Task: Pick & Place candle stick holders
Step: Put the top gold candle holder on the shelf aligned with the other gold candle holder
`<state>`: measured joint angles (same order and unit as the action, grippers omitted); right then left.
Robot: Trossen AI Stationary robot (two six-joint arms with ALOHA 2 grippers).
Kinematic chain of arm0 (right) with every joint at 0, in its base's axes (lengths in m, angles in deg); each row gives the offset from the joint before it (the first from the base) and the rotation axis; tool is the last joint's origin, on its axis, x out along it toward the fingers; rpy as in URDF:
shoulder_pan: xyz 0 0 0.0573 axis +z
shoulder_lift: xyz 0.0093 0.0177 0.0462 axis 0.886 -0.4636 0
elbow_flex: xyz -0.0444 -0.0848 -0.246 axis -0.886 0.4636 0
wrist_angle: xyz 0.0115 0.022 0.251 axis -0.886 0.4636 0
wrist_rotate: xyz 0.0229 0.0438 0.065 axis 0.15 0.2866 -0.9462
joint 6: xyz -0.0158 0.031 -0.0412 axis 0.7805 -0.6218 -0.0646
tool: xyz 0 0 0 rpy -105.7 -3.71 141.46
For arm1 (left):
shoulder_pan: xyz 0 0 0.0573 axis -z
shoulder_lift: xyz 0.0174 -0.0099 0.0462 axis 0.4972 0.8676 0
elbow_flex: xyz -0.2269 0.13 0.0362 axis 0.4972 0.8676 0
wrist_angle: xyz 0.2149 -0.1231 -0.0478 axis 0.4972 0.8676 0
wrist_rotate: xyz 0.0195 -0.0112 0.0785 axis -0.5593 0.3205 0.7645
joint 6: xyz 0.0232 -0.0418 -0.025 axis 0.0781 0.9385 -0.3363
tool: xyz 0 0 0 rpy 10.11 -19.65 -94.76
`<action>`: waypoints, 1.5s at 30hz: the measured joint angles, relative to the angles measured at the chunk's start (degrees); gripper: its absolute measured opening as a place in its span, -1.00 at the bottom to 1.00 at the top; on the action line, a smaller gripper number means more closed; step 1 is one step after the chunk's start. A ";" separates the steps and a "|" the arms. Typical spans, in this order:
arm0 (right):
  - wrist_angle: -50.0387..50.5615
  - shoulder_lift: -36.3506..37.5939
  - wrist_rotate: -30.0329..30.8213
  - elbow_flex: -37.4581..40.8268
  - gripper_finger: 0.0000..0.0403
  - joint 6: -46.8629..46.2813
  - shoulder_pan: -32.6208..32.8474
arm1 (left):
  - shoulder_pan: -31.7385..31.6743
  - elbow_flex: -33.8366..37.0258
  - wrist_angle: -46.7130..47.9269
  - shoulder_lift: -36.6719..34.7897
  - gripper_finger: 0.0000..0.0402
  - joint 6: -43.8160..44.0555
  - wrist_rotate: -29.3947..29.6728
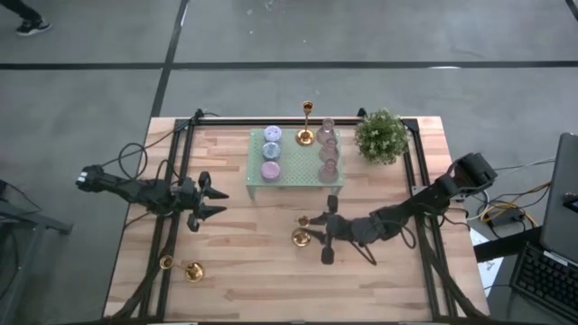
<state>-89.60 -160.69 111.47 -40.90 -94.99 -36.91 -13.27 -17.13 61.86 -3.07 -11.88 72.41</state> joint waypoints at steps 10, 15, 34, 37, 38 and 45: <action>0.93 0.30 0.13 0.00 -0.94 0.69 -0.06 | 0.01 0.00 0.00 0.02 -0.04 -0.02 0.00; 0.91 0.43 0.11 -0.02 -0.95 0.79 -0.26 | 0.01 0.00 0.00 0.02 -0.04 -0.02 -0.01; 2.18 1.19 0.02 0.00 -0.96 -0.95 -0.63 | 0.02 0.00 0.00 0.02 -0.04 -0.02 0.00; 2.54 1.19 0.00 -0.02 -0.96 -1.86 -0.61 | 0.01 0.00 0.00 0.02 -0.04 -0.02 -0.01; 3.10 1.19 -0.02 -0.02 -0.96 -2.32 -0.61 | 0.02 0.00 0.00 0.02 -0.04 -0.01 0.00; 6.47 1.12 -0.04 0.04 -0.91 -4.89 -0.61 | 0.02 0.00 0.00 0.02 -0.04 -0.02 0.00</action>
<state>-83.13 -159.57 111.42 -40.85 -99.88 -37.52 -13.26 -17.13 61.86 -3.04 -11.90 72.42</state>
